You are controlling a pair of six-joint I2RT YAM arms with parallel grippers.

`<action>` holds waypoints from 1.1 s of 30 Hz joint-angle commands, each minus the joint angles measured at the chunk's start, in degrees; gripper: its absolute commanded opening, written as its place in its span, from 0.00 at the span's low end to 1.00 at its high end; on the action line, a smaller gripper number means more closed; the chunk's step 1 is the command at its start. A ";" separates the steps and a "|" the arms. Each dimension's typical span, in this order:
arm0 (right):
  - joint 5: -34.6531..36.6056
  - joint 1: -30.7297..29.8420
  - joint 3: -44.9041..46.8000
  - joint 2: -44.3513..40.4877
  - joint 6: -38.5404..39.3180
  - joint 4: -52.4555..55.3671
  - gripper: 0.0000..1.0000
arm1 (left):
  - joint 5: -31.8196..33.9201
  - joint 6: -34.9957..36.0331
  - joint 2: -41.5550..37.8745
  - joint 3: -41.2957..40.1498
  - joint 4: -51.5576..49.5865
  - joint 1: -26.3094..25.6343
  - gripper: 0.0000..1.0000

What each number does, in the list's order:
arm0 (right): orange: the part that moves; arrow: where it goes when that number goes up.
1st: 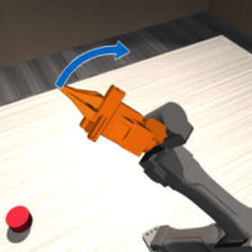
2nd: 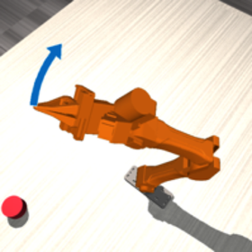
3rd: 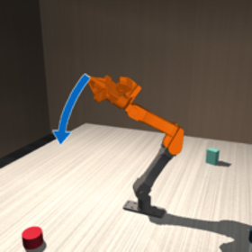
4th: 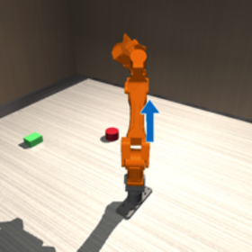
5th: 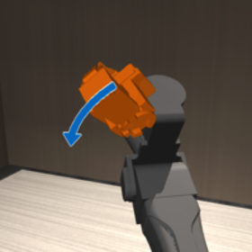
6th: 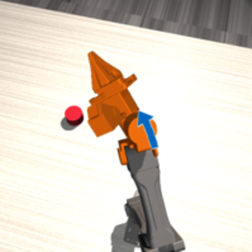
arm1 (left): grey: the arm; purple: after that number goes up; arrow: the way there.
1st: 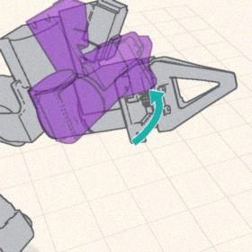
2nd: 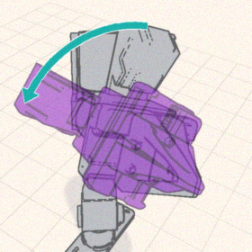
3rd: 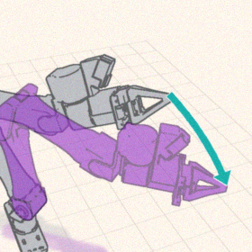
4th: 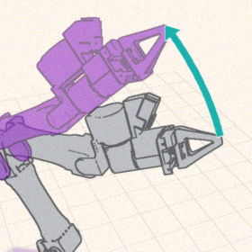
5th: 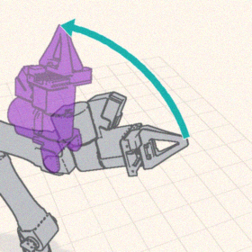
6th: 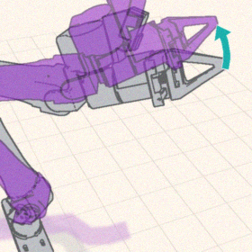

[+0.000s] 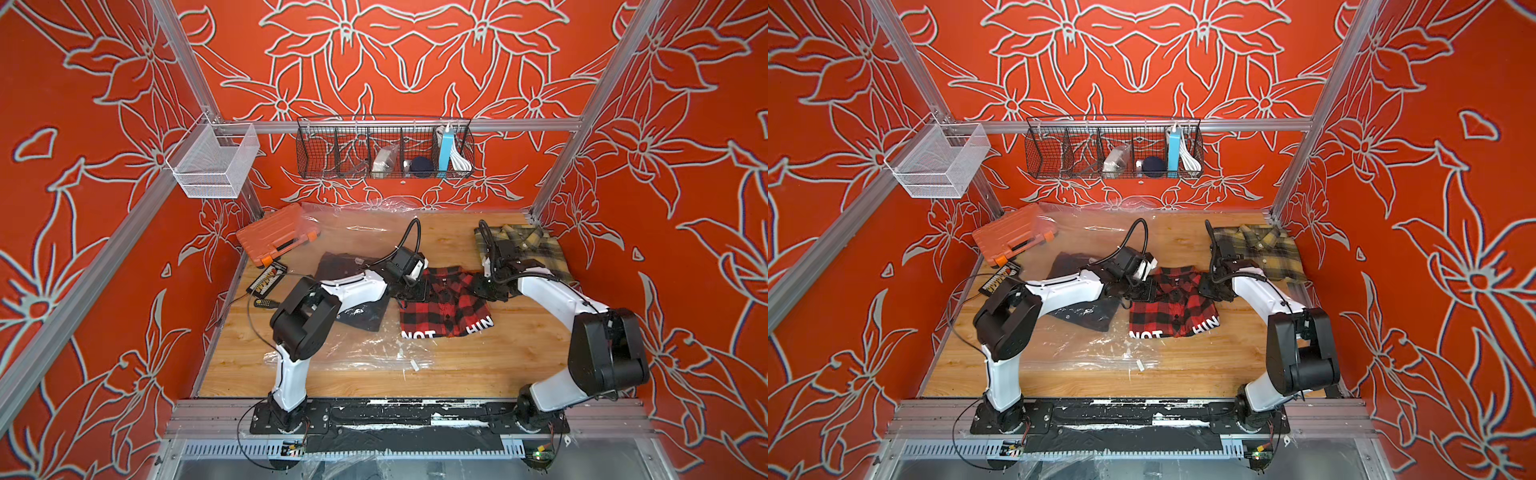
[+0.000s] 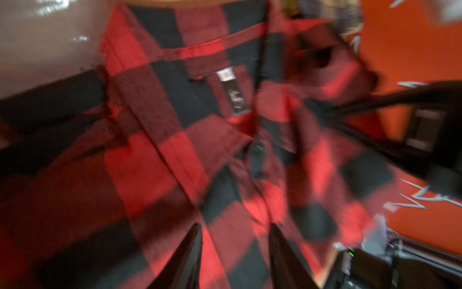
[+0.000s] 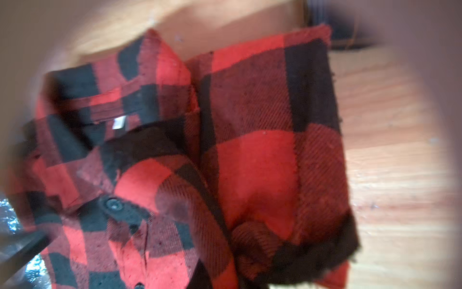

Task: Place the folded shirt into the vacuum bag
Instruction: Pick up the shirt in the vacuum bag.

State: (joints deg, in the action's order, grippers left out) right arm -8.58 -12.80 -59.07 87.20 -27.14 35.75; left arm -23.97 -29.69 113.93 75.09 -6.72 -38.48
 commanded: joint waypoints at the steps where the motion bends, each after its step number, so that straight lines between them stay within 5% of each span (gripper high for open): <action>1: 4.48 -3.03 -3.46 -1.77 0.77 4.31 0.04 | -0.76 -1.67 4.57 0.48 3.17 0.17 0.44; 9: -2.23 -12.33 -3.52 0.84 -8.94 -3.76 0.00 | -2.20 -2.71 3.16 -0.15 5.46 0.59 0.44; 13: 2.06 -12.35 -4.33 3.02 -6.05 -1.76 0.00 | -2.30 -1.72 -3.97 -3.33 2.80 1.04 0.44; 19: 5.40 -12.51 -8.23 3.49 -1.45 2.83 0.00 | 6.88 2.18 -12.79 -12.79 -7.25 1.82 0.44; 33: 4.32 -22.57 -11.16 8.32 -10.29 -2.16 0.03 | 1.61 -1.67 -3.01 -17.34 15.23 -0.90 0.42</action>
State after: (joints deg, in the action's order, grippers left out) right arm -3.01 -33.30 -68.38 93.71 -33.78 36.25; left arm -21.67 -29.98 108.36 58.37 5.06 -39.03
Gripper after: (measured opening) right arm 0.118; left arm 0.425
